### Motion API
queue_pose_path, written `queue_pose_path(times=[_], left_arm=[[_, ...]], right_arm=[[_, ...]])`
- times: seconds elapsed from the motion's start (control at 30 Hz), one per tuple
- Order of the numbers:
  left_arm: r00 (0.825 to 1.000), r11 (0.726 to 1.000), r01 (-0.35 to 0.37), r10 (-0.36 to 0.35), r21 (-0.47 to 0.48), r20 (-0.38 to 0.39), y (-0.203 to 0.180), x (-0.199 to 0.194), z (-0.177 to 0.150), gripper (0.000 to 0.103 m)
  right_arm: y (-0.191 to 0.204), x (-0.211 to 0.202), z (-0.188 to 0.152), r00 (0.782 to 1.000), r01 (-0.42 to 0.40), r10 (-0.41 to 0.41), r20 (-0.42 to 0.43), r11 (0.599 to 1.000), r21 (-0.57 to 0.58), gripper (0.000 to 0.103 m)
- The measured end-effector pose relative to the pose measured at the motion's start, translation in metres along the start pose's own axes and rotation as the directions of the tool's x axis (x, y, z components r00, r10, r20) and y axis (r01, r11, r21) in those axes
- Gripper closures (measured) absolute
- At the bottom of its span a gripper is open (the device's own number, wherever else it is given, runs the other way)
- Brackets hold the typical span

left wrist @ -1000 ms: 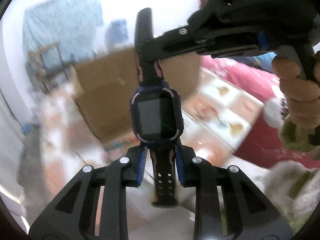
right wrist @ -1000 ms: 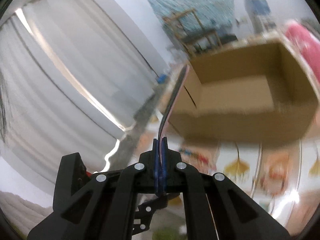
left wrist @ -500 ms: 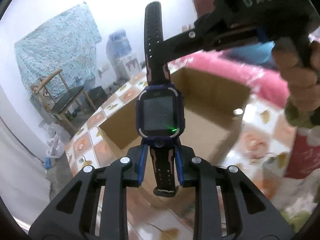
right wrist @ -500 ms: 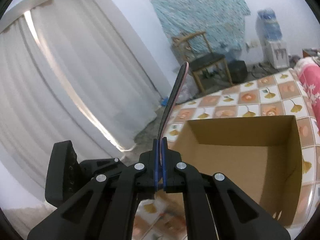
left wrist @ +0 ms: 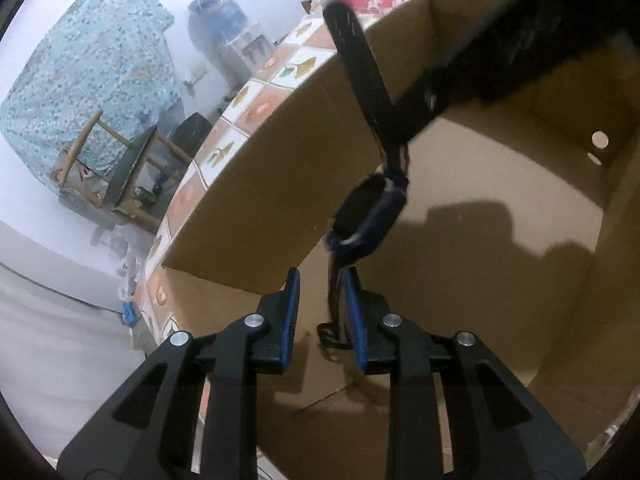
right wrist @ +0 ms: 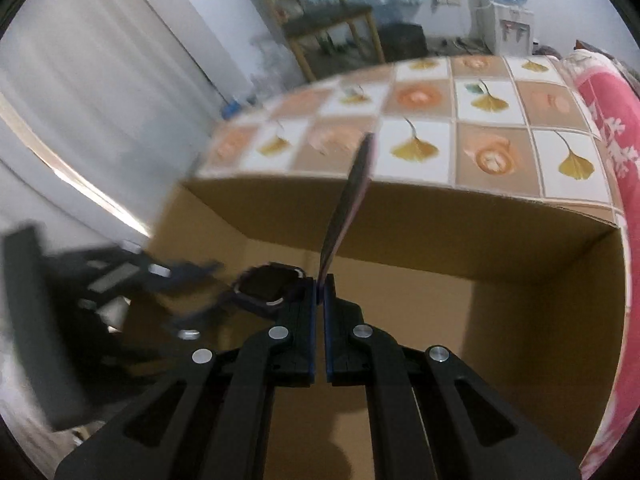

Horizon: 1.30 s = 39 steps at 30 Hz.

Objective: Organize jewelry
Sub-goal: 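Carry the watch into the cardboard box and open the right gripper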

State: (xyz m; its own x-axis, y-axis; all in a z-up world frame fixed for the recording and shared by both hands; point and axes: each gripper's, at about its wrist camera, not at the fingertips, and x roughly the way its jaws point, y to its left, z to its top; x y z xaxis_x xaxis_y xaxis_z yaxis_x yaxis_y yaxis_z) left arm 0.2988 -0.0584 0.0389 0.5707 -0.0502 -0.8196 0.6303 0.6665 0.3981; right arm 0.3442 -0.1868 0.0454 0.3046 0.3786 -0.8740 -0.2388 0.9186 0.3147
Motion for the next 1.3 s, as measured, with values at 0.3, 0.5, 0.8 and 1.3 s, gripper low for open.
queue_pose_path(times=[0.3, 0.5, 0.8, 1.3], left_arm=[[0.994, 0.987, 0.026, -0.008, -0.161, 0.112, 0.031, -0.051, -0.031, 0.061], [0.979, 0.953, 0.06, 0.002, -0.297, 0.204, 0.046, -0.089, -0.072, 0.043], [0.961, 0.869, 0.147, -0.013, -0.472, 0.276, 0.023, -0.133, -0.141, 0.023], [0.987, 0.769, 0.157, -0.115, -0.619, 0.109, -0.111, -0.093, -0.207, 0.018]], right_arm=[[-0.008, 0.029, 0.0, 0.971, 0.16, -0.168, -0.168, 0.985, -0.057, 0.094], [-0.024, 0.014, -0.008, 0.956, 0.211, -0.202, -0.213, 0.977, 0.016, 0.066], [-0.016, -0.091, -0.036, 0.996, 0.089, -0.087, -0.023, 0.99, 0.112, 0.056], [0.046, -0.088, -0.256, 0.992, 0.122, -0.126, 0.031, 0.988, 0.095, 0.039]])
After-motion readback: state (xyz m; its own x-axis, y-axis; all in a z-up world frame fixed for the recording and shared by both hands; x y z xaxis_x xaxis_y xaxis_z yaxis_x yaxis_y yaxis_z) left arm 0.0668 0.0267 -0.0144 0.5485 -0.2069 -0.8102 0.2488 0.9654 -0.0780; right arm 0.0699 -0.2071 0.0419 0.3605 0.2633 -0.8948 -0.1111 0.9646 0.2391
